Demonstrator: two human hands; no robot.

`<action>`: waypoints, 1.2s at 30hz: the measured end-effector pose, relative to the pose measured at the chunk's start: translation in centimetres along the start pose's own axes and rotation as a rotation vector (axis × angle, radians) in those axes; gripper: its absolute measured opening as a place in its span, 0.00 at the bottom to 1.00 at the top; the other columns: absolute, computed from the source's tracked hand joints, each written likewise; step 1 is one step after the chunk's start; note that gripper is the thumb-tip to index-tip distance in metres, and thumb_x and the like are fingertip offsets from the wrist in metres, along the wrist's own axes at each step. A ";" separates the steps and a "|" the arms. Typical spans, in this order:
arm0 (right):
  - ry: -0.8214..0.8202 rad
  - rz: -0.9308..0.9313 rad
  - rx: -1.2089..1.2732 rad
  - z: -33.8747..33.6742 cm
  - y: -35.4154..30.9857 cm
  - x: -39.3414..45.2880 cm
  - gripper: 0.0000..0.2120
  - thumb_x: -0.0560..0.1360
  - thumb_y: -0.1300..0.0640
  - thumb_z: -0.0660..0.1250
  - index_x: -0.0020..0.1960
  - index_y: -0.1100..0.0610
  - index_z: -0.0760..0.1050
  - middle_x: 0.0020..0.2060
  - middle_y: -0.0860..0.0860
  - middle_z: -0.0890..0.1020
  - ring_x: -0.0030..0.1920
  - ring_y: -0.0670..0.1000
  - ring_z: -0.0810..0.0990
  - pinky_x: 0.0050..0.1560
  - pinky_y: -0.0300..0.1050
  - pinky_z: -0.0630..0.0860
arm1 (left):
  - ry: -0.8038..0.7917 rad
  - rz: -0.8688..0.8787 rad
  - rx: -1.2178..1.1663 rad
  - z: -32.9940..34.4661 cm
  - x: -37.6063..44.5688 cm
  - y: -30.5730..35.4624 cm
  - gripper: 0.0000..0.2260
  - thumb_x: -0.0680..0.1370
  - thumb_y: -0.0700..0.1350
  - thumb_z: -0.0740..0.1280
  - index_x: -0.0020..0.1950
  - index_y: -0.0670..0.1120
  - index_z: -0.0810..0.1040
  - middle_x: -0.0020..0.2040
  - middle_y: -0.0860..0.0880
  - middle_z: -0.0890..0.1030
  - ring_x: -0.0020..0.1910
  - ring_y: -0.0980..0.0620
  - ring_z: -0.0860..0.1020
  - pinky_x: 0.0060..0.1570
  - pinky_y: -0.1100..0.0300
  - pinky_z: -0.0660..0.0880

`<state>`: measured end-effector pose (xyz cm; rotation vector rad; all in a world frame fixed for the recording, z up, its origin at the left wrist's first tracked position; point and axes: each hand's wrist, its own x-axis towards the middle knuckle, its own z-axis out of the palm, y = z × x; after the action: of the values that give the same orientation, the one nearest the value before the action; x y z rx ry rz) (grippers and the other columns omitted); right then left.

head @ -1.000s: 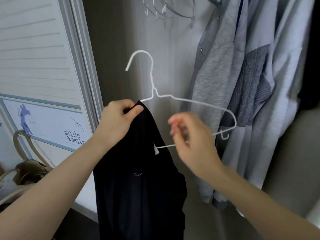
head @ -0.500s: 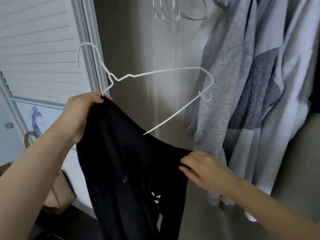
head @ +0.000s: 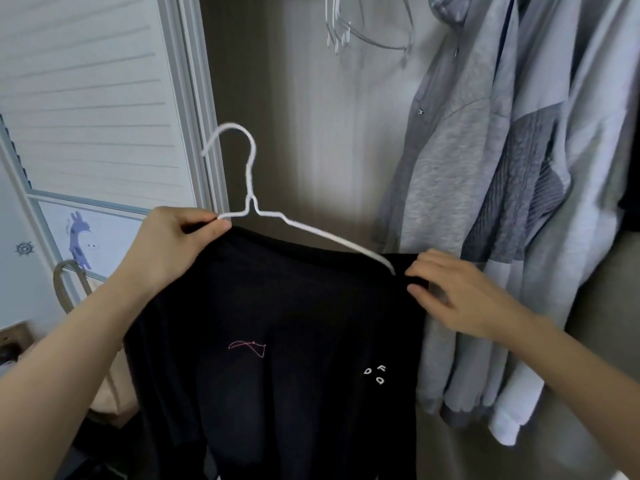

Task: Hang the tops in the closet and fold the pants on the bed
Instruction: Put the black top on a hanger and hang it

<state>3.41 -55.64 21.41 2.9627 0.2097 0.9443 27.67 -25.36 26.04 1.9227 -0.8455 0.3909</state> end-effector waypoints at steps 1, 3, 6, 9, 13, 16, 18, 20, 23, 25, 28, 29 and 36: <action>0.037 0.034 0.036 -0.4 0.1 0.1 0.07 0.77 0.57 0.62 0.49 0.59 0.76 0.40 0.49 0.75 0.43 0.50 0.74 0.46 0.46 0.72 | -0.013 0.013 0.045 0.3 -0.4 0.2 0.03 0.75 0.54 0.71 0.42 0.58 0.84 0.40 0.60 0.84 0.44 0.62 0.81 0.46 0.70 0.71; 0.122 0.105 0.136 -0.9 -0.4 0.9 0.05 0.78 0.58 0.61 0.49 0.58 0.75 0.41 0.48 0.75 0.43 0.46 0.73 0.46 0.41 0.69 | -0.060 0.070 0.076 1.4 -1.2 1.2 0.05 0.75 0.53 0.71 0.47 0.54 0.85 0.44 0.60 0.83 0.46 0.63 0.80 0.48 0.71 0.70; 0.203 0.170 0.276 -0.1 -2.7 3.2 0.04 0.78 0.63 0.61 0.49 0.59 0.74 0.41 0.48 0.75 0.43 0.43 0.72 0.47 0.31 0.66 | -0.163 0.188 0.036 3.9 -2.1 3.9 0.04 0.76 0.51 0.70 0.44 0.53 0.84 0.42 0.58 0.83 0.44 0.62 0.80 0.47 0.70 0.72; 0.280 0.309 0.427 0.4 -4.2 4.7 0.06 0.77 0.66 0.60 0.45 0.58 0.73 0.38 0.49 0.76 0.40 0.44 0.73 0.45 0.34 0.67 | -0.181 0.227 0.011 4.4 -2.1 5.4 0.07 0.76 0.51 0.70 0.43 0.51 0.85 0.39 0.56 0.83 0.42 0.59 0.80 0.47 0.61 0.75; 0.441 0.395 0.513 -1.3 -2.6 3.7 0.07 0.72 0.66 0.62 0.38 0.57 0.72 0.32 0.49 0.75 0.37 0.45 0.72 0.42 0.40 0.68 | -0.220 0.153 0.013 2.0 -1.5 3.0 0.12 0.73 0.58 0.69 0.37 0.52 0.83 0.33 0.52 0.82 0.35 0.56 0.79 0.38 0.61 0.74; 0.395 0.415 0.505 -2.1 -1.4 2.8 0.08 0.68 0.68 0.62 0.43 0.58 0.73 0.37 0.50 0.77 0.41 0.50 0.75 0.47 0.45 0.70 | -0.156 0.044 -0.080 1.3 -1.4 1.4 0.14 0.72 0.60 0.69 0.35 0.52 0.82 0.28 0.54 0.78 0.27 0.61 0.73 0.29 0.71 0.69; 0.379 0.397 0.593 -2.3 -1.5 2.9 0.16 0.65 0.67 0.61 0.51 0.58 0.71 0.44 0.52 0.76 0.46 0.52 0.76 0.52 0.46 0.71 | -0.090 -0.011 -0.131 1.6 -1.3 0.9 0.14 0.73 0.59 0.70 0.35 0.51 0.81 0.28 0.55 0.78 0.26 0.61 0.73 0.28 0.71 0.69; 0.372 0.391 0.617 -2.3 -1.2 3.0 0.21 0.65 0.67 0.62 0.58 0.58 0.68 0.50 0.53 0.76 0.49 0.52 0.77 0.54 0.43 0.72 | -0.050 -0.031 -0.156 1.8 -1.3 0.6 0.15 0.74 0.59 0.71 0.36 0.50 0.81 0.28 0.53 0.78 0.27 0.61 0.73 0.29 0.69 0.70; 0.218 0.466 0.436 -2.1 -0.4 2.6 0.07 0.74 0.65 0.65 0.52 0.58 0.76 0.45 0.50 0.79 0.46 0.48 0.78 0.53 0.43 0.73 | -0.027 -0.025 -0.159 1.7 -1.2 0.6 0.13 0.74 0.58 0.71 0.36 0.51 0.80 0.29 0.54 0.78 0.27 0.62 0.73 0.29 0.69 0.69; 0.062 0.493 0.361 -1.8 -0.4 2.3 0.14 0.79 0.56 0.62 0.36 0.58 0.73 0.31 0.47 0.73 0.35 0.44 0.72 0.41 0.46 0.69 | -0.011 -0.018 -0.193 1.5 -1.1 0.6 0.10 0.75 0.55 0.71 0.38 0.52 0.82 0.31 0.53 0.79 0.29 0.62 0.75 0.32 0.67 0.71; 0.025 0.510 0.510 -1.6 -1.3 1.9 0.20 0.80 0.55 0.60 0.32 0.63 0.67 0.28 0.50 0.66 0.30 0.44 0.66 0.34 0.45 0.64 | -0.022 0.038 -0.204 1.3 -1.2 0.6 0.05 0.76 0.50 0.71 0.40 0.57 0.83 0.33 0.56 0.82 0.32 0.64 0.77 0.33 0.74 0.71; 0.034 0.524 0.587 -1.5 -1.6 1.9 0.20 0.80 0.55 0.60 0.34 0.66 0.68 0.28 0.51 0.67 0.31 0.46 0.66 0.34 0.45 0.63 | -0.046 0.064 -0.185 1.3 -1.2 0.6 0.06 0.77 0.50 0.70 0.40 0.59 0.83 0.35 0.58 0.82 0.34 0.64 0.78 0.34 0.76 0.70; 0.123 0.796 1.078 -2.6 -3.1 2.6 0.16 0.75 0.52 0.66 0.40 0.64 0.81 0.33 0.57 0.79 0.30 0.49 0.77 0.31 0.36 0.74 | -0.164 0.225 -0.026 1.5 -0.3 0.3 0.11 0.78 0.48 0.68 0.44 0.66 0.83 0.42 0.59 0.80 0.43 0.59 0.78 0.45 0.69 0.70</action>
<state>3.59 -52.30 24.85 4.0719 -0.7851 1.4087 27.09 -26.69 25.36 1.8598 -1.1748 0.3572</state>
